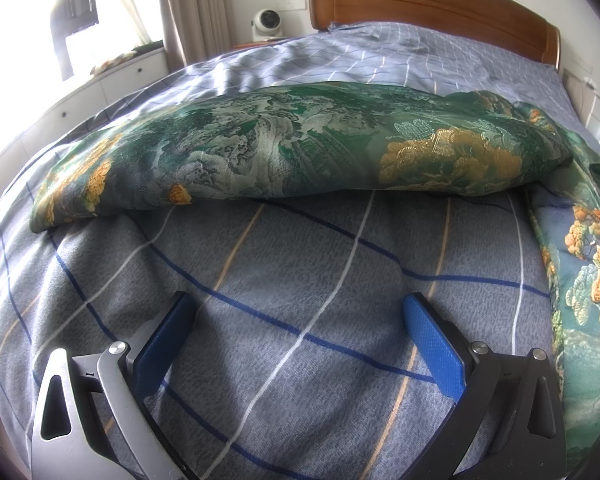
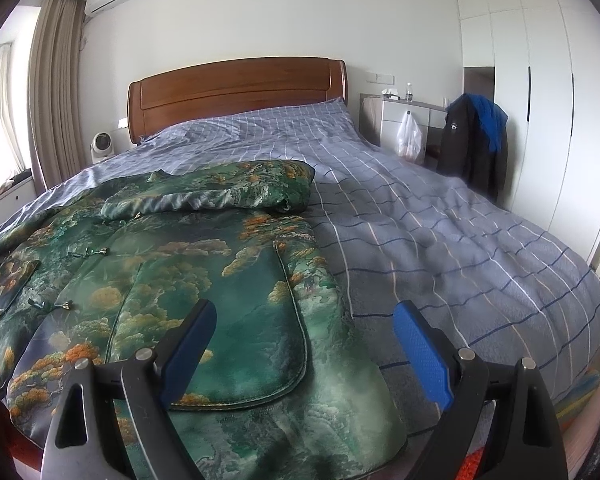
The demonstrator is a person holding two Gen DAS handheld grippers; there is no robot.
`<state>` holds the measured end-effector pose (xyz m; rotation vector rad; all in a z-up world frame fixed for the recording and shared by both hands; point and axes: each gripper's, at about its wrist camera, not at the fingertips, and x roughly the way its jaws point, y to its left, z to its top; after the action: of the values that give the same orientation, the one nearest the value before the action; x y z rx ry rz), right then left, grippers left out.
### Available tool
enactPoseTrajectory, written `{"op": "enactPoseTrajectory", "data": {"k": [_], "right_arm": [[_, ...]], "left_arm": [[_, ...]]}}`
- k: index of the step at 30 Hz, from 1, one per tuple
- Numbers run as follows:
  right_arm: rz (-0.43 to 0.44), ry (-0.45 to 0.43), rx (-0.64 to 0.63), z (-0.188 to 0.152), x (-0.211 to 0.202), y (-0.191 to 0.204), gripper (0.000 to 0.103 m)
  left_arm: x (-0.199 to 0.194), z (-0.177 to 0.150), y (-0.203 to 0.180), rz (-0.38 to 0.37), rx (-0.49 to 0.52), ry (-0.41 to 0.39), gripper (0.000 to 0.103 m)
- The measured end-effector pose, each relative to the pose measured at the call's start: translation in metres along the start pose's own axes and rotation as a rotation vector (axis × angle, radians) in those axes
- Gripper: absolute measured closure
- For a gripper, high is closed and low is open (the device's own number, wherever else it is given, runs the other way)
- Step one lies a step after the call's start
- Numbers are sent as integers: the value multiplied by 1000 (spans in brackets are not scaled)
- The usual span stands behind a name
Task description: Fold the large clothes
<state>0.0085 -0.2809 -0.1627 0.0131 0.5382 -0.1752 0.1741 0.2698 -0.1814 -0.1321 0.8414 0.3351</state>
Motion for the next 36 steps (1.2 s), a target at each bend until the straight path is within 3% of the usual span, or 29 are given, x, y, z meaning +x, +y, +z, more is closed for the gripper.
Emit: {"op": "enactPoseTrajectory", "data": {"k": [36], "right_arm": [[2,5,-7,0,0,2,14]], "left_arm": [[0,0,0,-1,1,-1,0]]}}
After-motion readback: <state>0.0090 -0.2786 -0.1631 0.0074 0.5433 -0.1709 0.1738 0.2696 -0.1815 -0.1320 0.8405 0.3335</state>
